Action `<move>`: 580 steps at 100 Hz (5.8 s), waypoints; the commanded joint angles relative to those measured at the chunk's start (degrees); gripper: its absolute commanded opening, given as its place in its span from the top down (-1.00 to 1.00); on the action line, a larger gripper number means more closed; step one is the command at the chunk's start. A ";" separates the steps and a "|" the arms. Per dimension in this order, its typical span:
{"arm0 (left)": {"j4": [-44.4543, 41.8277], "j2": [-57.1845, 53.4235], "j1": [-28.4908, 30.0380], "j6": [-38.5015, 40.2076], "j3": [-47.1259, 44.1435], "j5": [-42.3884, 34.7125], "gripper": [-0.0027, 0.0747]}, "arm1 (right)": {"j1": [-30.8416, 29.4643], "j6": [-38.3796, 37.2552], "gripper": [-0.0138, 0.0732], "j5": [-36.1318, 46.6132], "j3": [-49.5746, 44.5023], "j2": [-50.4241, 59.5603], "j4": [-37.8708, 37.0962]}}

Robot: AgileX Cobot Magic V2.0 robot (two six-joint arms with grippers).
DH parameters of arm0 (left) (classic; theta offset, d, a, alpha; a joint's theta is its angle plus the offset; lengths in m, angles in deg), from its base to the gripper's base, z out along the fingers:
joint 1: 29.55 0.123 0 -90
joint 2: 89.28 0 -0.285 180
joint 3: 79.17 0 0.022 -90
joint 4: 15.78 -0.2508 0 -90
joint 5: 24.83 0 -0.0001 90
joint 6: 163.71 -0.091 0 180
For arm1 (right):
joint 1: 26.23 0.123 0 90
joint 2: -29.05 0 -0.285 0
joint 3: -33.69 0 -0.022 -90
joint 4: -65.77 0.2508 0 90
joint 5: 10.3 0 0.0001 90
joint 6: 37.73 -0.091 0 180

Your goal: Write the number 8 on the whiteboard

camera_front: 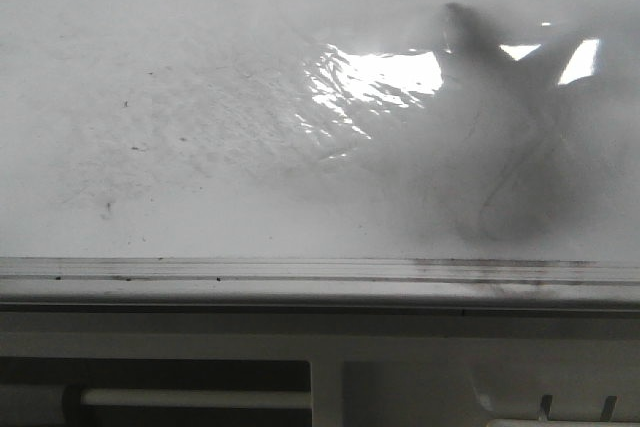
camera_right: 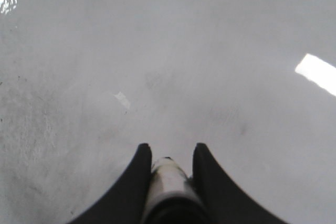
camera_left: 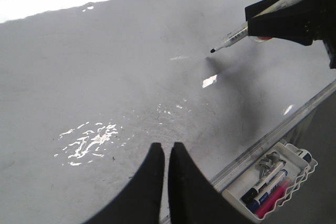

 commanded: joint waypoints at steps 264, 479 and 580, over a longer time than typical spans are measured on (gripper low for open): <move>1.84 0.15 0.09 0.47 1.39 -2.69 0.98 | -0.84 -1.14 0.79 -8.80 12.18 -2.40 3.33; 43.80 32.61 -11.96 -58.47 7.76 19.97 0.98 | 33.76 -0.27 -0.24 -15.20 13.64 -1.29 13.03; 43.88 33.31 -14.40 -35.77 5.84 -21.78 0.99 | 24.99 -0.38 0.82 -16.24 16.33 9.21 5.90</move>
